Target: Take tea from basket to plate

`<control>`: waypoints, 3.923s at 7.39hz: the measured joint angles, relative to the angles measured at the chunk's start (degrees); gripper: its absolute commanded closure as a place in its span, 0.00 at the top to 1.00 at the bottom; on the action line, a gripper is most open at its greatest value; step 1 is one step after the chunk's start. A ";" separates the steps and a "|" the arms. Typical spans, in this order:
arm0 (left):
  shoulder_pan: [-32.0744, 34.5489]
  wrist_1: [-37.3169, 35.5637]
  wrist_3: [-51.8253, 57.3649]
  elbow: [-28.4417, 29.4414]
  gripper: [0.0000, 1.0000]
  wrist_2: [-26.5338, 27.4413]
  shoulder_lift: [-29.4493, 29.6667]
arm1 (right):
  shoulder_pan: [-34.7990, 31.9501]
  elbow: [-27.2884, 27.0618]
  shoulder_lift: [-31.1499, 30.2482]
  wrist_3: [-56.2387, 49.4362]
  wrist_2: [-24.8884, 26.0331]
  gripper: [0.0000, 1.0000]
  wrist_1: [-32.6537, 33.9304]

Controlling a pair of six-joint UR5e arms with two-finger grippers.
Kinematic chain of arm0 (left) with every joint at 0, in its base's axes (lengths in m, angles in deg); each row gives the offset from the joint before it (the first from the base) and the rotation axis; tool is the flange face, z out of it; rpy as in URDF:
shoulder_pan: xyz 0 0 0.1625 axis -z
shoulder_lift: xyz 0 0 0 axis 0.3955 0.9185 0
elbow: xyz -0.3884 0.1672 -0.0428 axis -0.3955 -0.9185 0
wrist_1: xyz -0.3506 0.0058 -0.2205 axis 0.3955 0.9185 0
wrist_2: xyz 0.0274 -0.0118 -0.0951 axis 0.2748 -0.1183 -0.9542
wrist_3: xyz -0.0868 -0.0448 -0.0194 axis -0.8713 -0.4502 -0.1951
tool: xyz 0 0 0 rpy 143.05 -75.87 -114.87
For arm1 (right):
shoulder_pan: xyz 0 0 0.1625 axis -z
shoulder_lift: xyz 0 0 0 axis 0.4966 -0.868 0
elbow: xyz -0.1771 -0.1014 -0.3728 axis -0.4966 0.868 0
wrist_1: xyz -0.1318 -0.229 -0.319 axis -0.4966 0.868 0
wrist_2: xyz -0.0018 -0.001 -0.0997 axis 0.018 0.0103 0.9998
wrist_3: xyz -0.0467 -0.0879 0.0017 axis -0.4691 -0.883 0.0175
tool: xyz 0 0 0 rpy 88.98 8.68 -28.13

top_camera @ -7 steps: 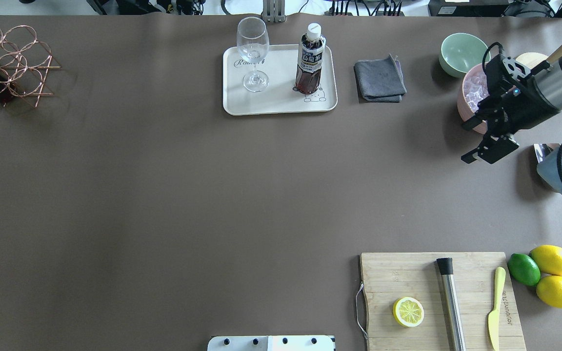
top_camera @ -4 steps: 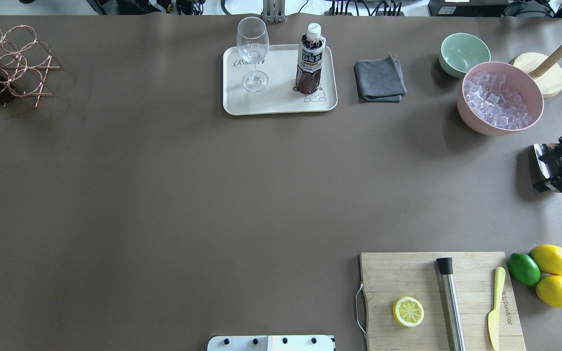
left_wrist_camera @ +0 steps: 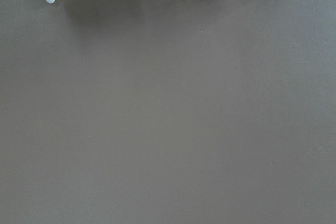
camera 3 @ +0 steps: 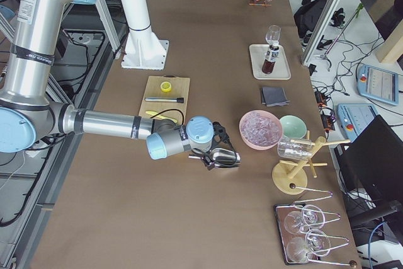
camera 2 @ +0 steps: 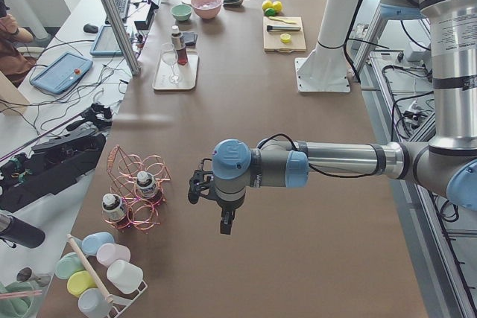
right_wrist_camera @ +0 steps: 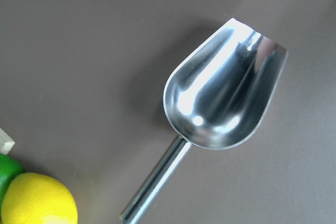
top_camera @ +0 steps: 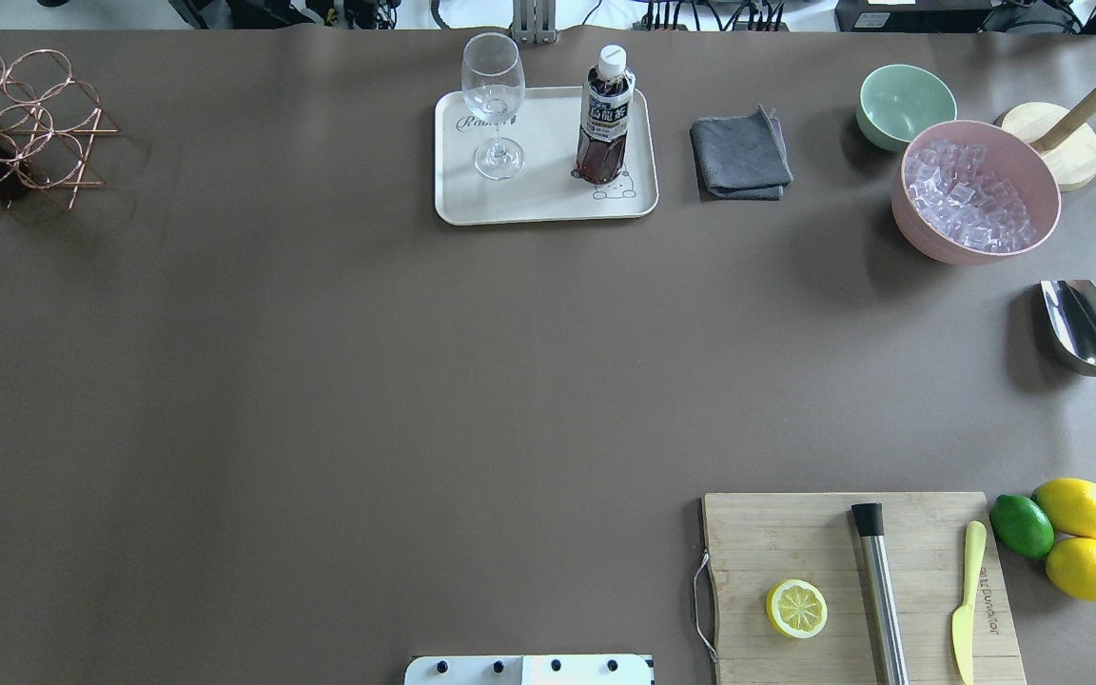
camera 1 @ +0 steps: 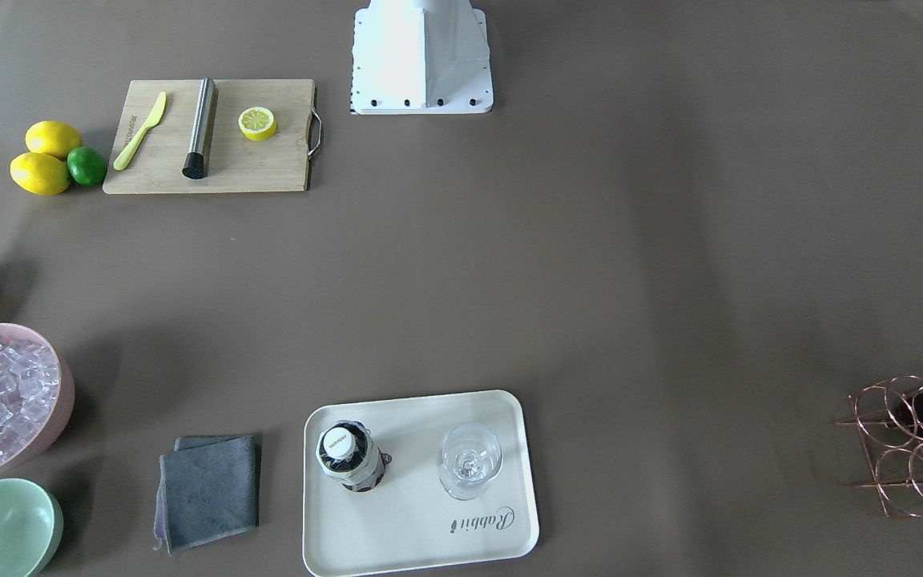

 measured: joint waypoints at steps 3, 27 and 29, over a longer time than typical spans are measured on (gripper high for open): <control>-0.07 -1.25 -8.32 -0.51 0.98 -0.62 0.69 | -4.80 1.47 -2.77 -0.46 9.26 0.99 0.93; -1.29 -2.31 -12.80 -0.74 0.98 -1.13 0.87 | -7.84 4.38 14.12 16.82 11.74 0.99 30.06; -1.29 -2.35 -12.84 -0.52 0.98 -1.12 1.01 | -7.84 4.39 14.11 16.81 11.78 0.99 30.02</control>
